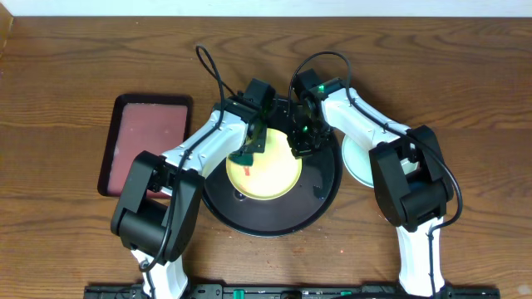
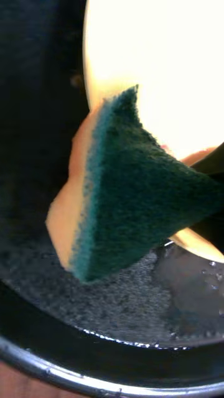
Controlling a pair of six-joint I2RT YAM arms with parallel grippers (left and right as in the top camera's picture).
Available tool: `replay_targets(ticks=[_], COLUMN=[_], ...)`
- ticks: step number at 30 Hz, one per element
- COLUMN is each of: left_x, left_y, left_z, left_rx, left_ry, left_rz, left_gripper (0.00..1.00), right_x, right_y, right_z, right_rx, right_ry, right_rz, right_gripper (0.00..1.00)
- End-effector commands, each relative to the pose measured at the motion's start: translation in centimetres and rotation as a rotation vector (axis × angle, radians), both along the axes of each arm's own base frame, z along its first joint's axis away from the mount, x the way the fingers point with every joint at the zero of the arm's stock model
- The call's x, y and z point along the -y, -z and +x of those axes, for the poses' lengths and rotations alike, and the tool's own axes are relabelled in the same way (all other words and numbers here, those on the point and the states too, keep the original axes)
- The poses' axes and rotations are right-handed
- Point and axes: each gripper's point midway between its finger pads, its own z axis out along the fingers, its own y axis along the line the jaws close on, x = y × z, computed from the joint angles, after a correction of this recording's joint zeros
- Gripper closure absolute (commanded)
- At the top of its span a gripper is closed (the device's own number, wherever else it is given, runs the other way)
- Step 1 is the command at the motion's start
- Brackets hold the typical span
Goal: Clean dirty plates on tray and stack at the side
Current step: 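Bring the sponge in the left gripper over the yellow plate, then scrub the yellow plate with the sponge while the right gripper holds it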
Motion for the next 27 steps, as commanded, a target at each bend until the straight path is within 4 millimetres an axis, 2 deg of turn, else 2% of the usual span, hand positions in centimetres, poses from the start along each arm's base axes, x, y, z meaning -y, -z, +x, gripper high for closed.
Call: replay_targets(ticks=[1, 5, 8, 14, 17, 20, 22, 24, 27], left_x=[1.6, 3.8, 5.7, 6.1, 4.1, 0.3, -2.2, -3.8, -3.8], left_y=[2.1, 1.6, 1.1, 1.2, 1.8, 2.0, 1.5, 1.0, 1.1], left_z=[-4.5, -6.9, -7.7, -6.3, -4.2, -1.5, -0.4, -0.2, -0.8], left_rx=[-0.217, -0.326, -0.351, -0.285, -0.205, -0.078, 0.005, 0.056, 0.037], left_ry=[0.059, 0.207, 0.319, 0.350, 0.253, 0.039, -0.117, -0.237, -0.302], left_rz=[-0.089, -0.228, -0.343, -0.348, -0.210, 0.001, 0.124, 0.191, 0.178], left_gripper=[0.93, 0.92, 0.93, 0.92, 0.93, 0.93, 0.93, 0.92, 0.93], right_x=[0.9, 0.8, 0.8, 0.8, 0.8, 0.8, 0.8, 0.8, 0.8], right_y=[1.8, 1.8, 1.8, 1.8, 1.8, 1.8, 1.8, 1.8, 1.8], right_z=[-1.4, -1.3, -1.3, -1.3, -1.3, -1.3, -1.3, -1.3, -1.3], right_rx=[-0.046, -0.043, -0.043, -0.043, -0.043, -0.044, -0.044, -0.044, -0.046], right_ry=[-0.001, -0.001, -0.001, -0.001, -0.001, 0.000, -0.001, 0.000, 0.009], right_rz=[-0.059, -0.058, -0.058, -0.058, -0.058, -0.058, -0.058, -0.058, -0.060], right_gripper=[0.99, 0.98, 0.98, 0.98, 0.98, 0.98, 0.98, 0.99, 0.99])
